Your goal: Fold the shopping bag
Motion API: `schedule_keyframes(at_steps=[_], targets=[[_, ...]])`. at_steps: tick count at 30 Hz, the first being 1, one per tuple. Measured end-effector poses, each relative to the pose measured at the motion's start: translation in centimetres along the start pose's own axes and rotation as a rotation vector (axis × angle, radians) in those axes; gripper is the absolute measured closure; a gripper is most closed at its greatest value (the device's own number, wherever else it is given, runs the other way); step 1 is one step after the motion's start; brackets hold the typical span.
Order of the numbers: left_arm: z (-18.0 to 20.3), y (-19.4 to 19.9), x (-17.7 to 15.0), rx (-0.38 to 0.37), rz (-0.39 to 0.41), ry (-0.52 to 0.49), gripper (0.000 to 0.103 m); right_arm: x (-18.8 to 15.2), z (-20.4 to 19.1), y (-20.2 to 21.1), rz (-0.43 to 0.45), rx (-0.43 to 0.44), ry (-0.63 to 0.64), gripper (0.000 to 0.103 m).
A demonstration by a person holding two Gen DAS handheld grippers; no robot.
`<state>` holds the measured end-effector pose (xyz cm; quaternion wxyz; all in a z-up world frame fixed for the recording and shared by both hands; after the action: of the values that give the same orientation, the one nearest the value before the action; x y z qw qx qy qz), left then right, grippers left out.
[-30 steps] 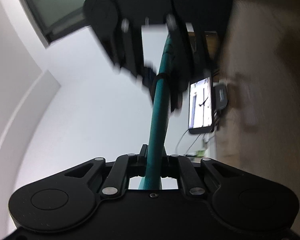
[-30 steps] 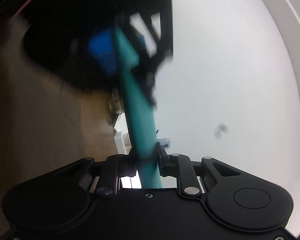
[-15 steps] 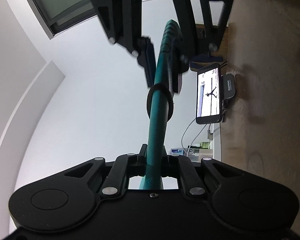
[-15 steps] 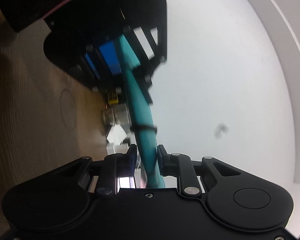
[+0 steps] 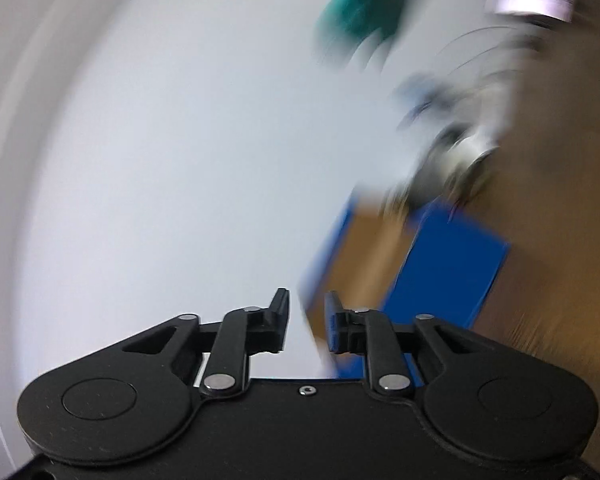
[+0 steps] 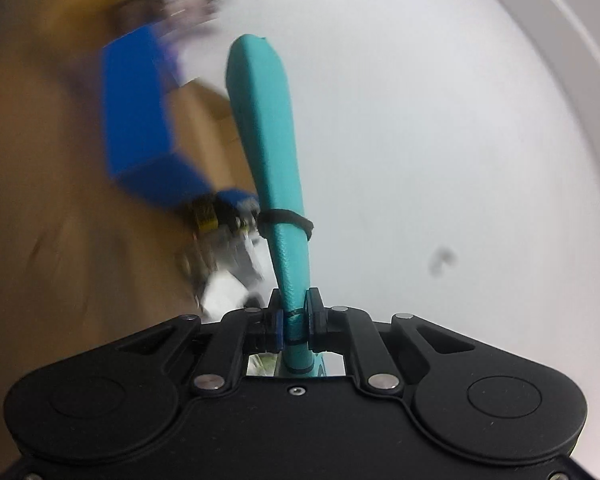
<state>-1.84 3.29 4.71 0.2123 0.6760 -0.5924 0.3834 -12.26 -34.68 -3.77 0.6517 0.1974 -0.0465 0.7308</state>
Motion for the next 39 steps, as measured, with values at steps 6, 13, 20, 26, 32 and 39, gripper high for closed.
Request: schedule_keyframes(at_steps=[6,13,20,26,32,39], targets=[[-3.1,-2.3,-0.6,-0.208,-0.387,0.506,0.079,7.2,4.8,-9.2,0.044,0.157,-0.057,0.09],[-4.5,-4.1,-3.6,-0.209,-0.547,0.652,0.055,17.2,2.8,-22.1,-0.044,0.385,0.05,0.089],[-5.6,-5.6,-5.6,-0.173,-0.651,0.749,0.047,20.3,-2.4,-27.9,-0.204,0.599,0.137,0.058],[-6.2,-5.4,-6.6,-0.161,-0.679,0.769,0.031,21.7,-1.0,-23.7,-0.008,0.52,0.06,0.047],[-6.5,-3.8,-5.2,-0.084,-0.662,0.762,0.015,26.3,8.0,-11.6,0.317,0.45,-0.164,0.026],[-2.3,1.2,-3.0,-0.239,-0.613,0.742,0.0,19.3,8.9,-0.2,0.397,0.599,-0.593,0.015]])
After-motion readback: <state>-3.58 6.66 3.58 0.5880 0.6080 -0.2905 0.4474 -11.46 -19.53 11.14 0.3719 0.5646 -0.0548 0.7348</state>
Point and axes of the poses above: each gripper's, at about its wrist camera, not at the fingertips, and y roughly against the way its jaws point, z to its right, x to its top, the point moved 6 cm from there along -y, roughly the way its jaws point, and after that the axes turned 11 degrees about x, right-handed, at the moved point
